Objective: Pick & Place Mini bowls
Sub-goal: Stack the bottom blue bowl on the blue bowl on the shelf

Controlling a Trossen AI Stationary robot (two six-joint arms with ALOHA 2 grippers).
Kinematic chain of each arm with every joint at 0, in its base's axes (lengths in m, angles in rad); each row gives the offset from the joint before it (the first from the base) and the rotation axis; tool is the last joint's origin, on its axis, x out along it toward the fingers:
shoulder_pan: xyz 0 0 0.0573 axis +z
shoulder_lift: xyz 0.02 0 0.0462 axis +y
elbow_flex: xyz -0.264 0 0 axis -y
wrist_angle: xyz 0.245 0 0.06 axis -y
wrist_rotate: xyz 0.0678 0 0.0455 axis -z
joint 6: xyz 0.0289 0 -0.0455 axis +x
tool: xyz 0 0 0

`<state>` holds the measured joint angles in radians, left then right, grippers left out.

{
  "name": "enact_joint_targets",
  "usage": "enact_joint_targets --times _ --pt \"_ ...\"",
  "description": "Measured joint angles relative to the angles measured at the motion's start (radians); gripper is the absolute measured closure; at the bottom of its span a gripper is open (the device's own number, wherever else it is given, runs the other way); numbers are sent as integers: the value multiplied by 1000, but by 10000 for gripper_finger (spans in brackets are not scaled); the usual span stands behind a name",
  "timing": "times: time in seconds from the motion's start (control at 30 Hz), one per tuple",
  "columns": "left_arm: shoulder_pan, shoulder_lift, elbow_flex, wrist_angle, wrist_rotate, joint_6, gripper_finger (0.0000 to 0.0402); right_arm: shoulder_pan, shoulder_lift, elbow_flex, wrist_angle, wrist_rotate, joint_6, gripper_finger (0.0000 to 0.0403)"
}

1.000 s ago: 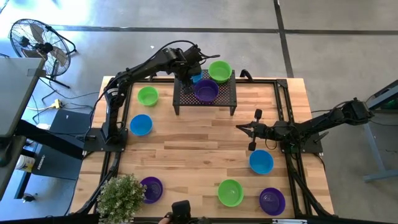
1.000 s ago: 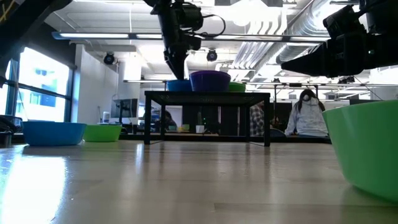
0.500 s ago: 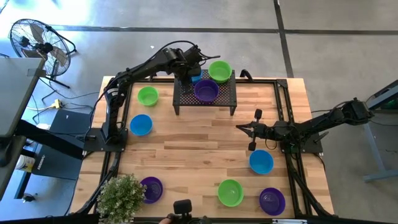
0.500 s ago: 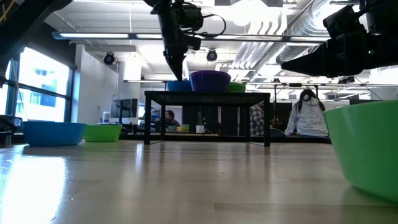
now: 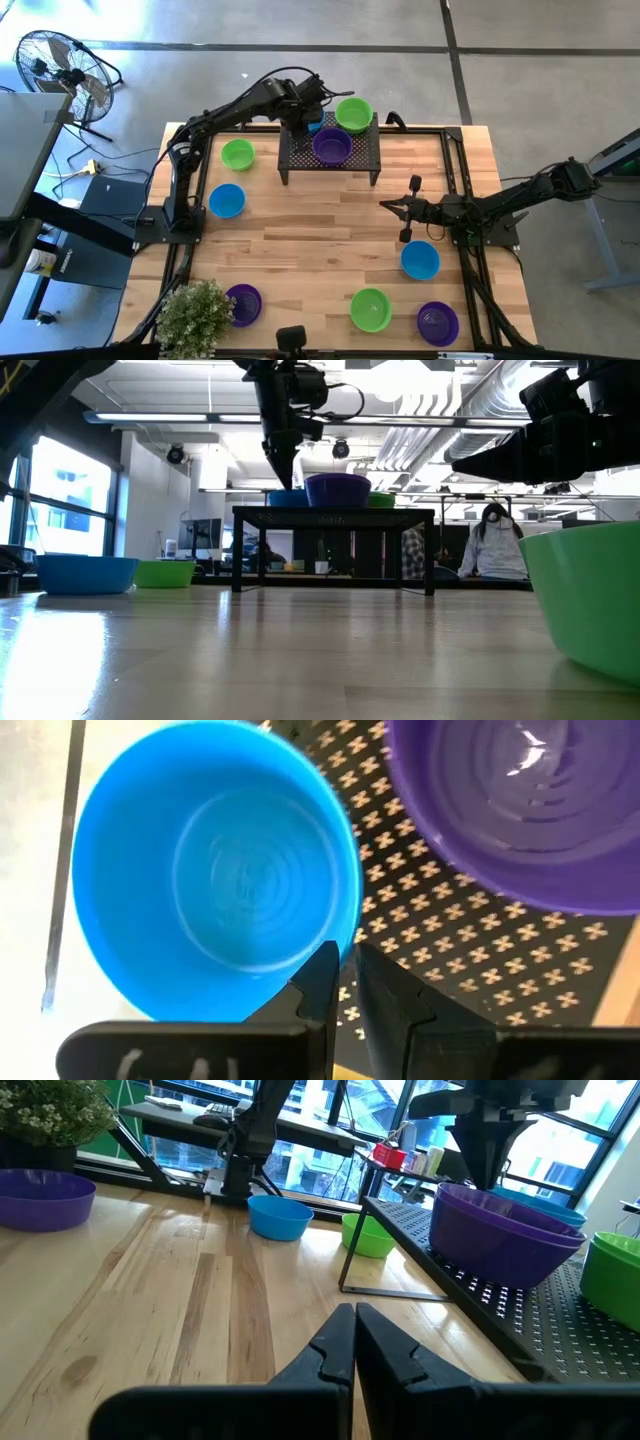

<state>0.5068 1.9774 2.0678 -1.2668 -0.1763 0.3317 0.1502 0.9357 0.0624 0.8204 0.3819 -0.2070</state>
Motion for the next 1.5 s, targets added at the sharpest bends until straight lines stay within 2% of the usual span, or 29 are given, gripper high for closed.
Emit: enact_joint_targets --times 0.17,0.47,0.73,0.93,1.23,1.37,1.5 --pt "-25 -16 -2 19 8 -6 398 0 0 0 0 0 0 403" --pt "-22 -32 0 66 -9 -21 400 0 0 0 -8 -4 0 403" --pt "-30 -30 0 -11 -5 -24 401 0 0 0 -8 -4 0 403" --pt "-29 -58 1 -40 104 -34 401 0 0 0 -8 -2 -2 403" --pt "-21 -9 -2 -51 92 -22 401 0 0 0 -8 -3 0 403" --pt "-21 -7 -2 -53 40 -22 401 0 0 0 -8 -3 0 403" --pt "-6 -7 -2 -53 33 -31 401 0 0 0 -8 -4 0 403"
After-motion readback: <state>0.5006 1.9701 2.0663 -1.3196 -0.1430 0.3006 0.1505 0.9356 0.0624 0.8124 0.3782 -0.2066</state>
